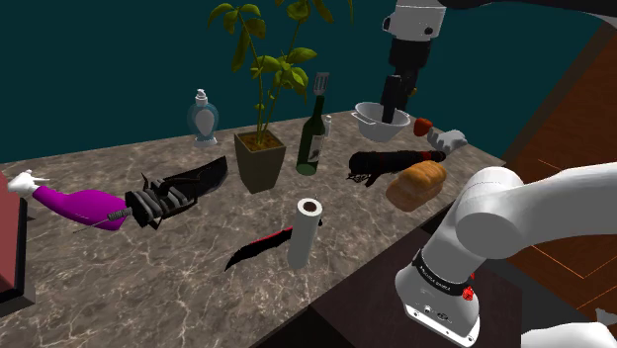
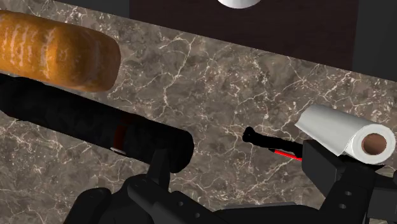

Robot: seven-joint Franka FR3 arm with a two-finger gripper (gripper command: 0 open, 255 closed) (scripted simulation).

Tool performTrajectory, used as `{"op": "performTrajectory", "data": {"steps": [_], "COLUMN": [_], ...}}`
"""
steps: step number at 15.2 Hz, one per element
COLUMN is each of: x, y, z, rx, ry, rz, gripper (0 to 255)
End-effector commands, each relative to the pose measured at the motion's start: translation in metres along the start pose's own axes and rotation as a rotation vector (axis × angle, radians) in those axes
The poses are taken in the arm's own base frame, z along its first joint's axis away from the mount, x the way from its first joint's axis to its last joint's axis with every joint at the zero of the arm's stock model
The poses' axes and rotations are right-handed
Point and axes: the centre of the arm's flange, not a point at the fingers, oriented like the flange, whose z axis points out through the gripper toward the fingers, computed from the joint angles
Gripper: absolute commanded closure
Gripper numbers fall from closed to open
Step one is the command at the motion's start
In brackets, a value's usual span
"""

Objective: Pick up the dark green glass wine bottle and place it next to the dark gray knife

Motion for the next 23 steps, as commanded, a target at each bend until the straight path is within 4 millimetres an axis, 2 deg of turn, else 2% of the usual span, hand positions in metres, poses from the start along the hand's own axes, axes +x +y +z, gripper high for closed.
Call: {"op": "performTrajectory", "data": {"steps": [1, 23], "x": [0.0, 0.25], "y": [0.0, 0.156], "z": [0.0, 0.043], "rx": [0.0, 0.108], "ry": [0.0, 0.01], "rz": [0.0, -0.06], "gripper": [0, 0]}}
